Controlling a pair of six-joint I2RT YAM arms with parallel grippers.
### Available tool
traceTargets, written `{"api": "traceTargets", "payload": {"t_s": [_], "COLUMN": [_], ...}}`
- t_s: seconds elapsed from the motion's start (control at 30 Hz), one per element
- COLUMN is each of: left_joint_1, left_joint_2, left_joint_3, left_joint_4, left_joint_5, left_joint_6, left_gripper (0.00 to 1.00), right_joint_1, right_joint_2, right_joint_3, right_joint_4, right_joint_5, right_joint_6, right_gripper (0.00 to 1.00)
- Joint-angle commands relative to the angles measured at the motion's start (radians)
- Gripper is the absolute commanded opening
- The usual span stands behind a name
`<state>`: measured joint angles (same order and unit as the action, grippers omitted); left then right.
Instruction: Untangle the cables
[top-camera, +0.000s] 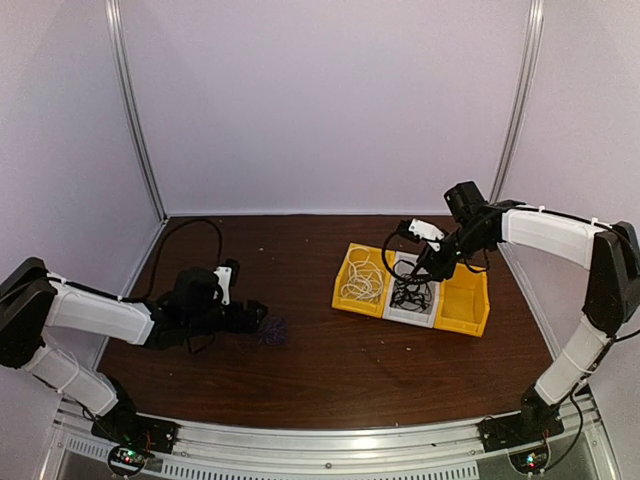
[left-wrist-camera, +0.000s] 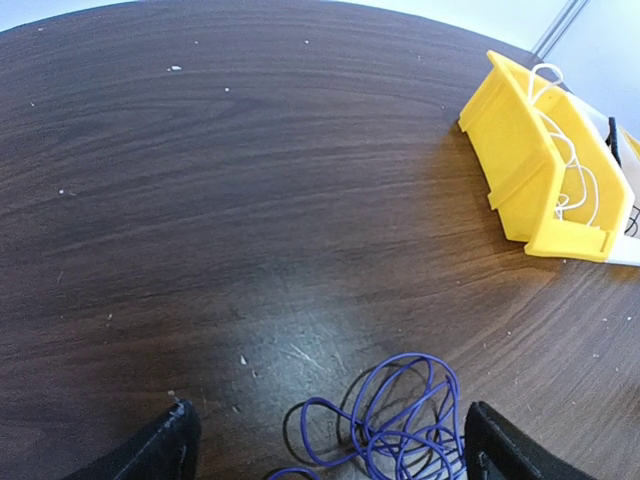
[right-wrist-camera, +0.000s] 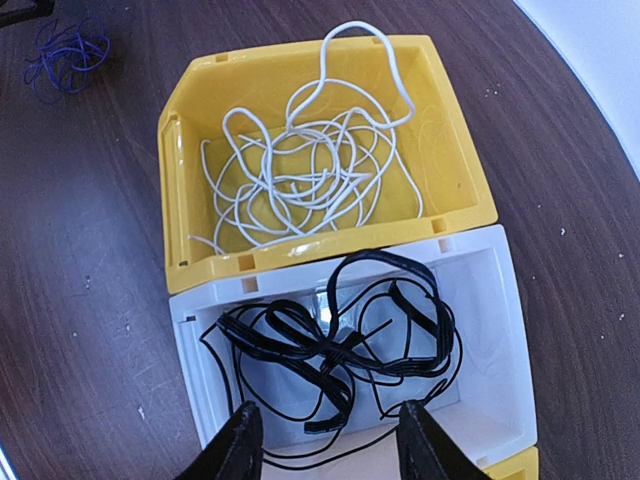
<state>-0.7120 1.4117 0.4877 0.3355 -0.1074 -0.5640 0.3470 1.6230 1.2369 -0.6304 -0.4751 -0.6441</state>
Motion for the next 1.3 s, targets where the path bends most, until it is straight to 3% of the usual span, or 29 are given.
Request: {"api": "traceTargets", "payload": {"t_s": [0.0, 0.27, 0.53, 0.8, 1.1, 1.27], "left_joint_1": [0.007, 0.006, 0.006, 0.006, 0.006, 0.006], "left_joint_2": [0.011, -0.023, -0.042, -0.033, -0.034, -0.022], "left_joint_3": [0.030, 0.008, -0.010, -0.026, -0.048, -0.040], "left_joint_4": [0.036, 0.021, 0.027, 0.053, 0.068, 0.068], "left_joint_5": [0.026, 0.025, 0.019, 0.031, 0.035, 0.037], "left_joint_6": [-0.012, -0.016, -0.017, -0.033, -0.051, -0.050], "left_gripper": [0.93, 0.93, 0.93, 0.93, 0.93, 0.93], "right_joint_1": [-0.005, -0.006, -0.001, 0.000, 0.001, 0.016], "right_joint_2": [0.059, 0.143, 0.219, 0.224, 0.145, 0.157], "right_joint_3": [0.046, 0.117, 0.163, 0.132, 0.012, 0.012], "right_joint_4": [0.069, 0.121, 0.119, 0.128, 0.131, 0.127], "right_joint_5": [-0.019, 0.092, 0.097, 0.121, 0.289, 0.304], "right_joint_6": [0.091, 0.115, 0.108, 0.097, 0.011, 0.006], "right_gripper": [0.48, 0.53, 0.42, 0.00, 0.00, 0.00]}}
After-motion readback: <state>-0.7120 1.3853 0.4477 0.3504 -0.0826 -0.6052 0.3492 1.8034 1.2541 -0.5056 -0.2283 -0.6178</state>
